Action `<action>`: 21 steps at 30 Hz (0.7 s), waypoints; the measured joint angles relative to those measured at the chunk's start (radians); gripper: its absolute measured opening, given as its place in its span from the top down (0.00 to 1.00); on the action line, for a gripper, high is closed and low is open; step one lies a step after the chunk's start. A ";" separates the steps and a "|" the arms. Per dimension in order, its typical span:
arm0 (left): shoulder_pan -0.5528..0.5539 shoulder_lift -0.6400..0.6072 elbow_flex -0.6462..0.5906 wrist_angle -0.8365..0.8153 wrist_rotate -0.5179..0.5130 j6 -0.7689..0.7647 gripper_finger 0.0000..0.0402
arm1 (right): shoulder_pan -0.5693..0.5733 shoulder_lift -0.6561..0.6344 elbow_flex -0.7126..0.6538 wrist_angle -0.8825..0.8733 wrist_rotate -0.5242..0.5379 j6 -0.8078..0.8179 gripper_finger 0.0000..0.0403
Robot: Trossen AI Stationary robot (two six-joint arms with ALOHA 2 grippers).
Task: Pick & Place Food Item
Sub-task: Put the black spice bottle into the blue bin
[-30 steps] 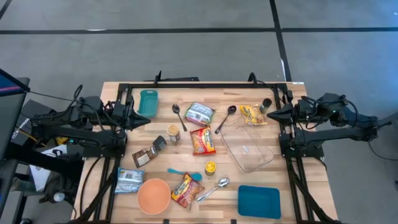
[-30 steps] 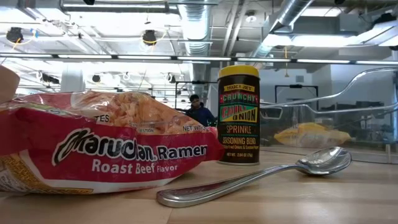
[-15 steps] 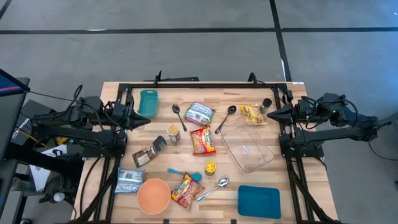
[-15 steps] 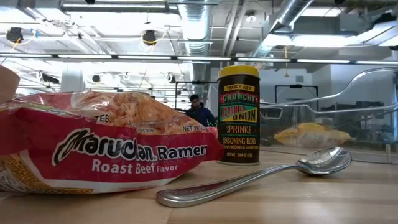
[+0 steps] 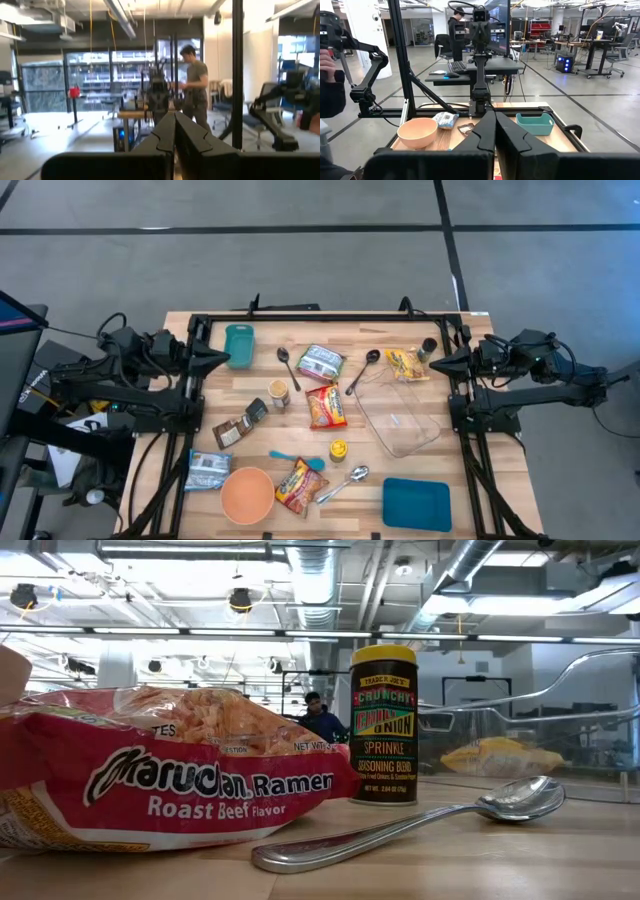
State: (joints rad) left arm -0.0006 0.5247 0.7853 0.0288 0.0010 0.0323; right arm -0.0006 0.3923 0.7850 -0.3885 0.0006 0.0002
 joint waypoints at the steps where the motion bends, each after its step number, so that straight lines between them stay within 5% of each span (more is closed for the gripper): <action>1: 0.000 0.000 0.000 0.008 0.000 -0.014 1.00 | 0.000 0.000 0.000 0.000 0.000 0.000 1.00; 8: -0.001 0.016 0.000 -0.060 0.001 -0.135 1.00 | 0.000 0.000 0.000 0.044 0.000 0.006 1.00; 13: -0.022 0.053 -0.055 -0.110 0.003 -0.248 1.00 | 0.000 0.000 0.000 0.108 0.000 0.153 1.00; 21: -0.061 0.168 -0.255 0.152 0.001 -0.232 1.00 | 0.000 0.000 0.000 0.109 0.001 0.276 1.00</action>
State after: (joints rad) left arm -0.0612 0.6927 0.5298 0.1806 0.0023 -0.2002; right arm -0.0006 0.3923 0.7850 -0.2798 0.0019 0.2766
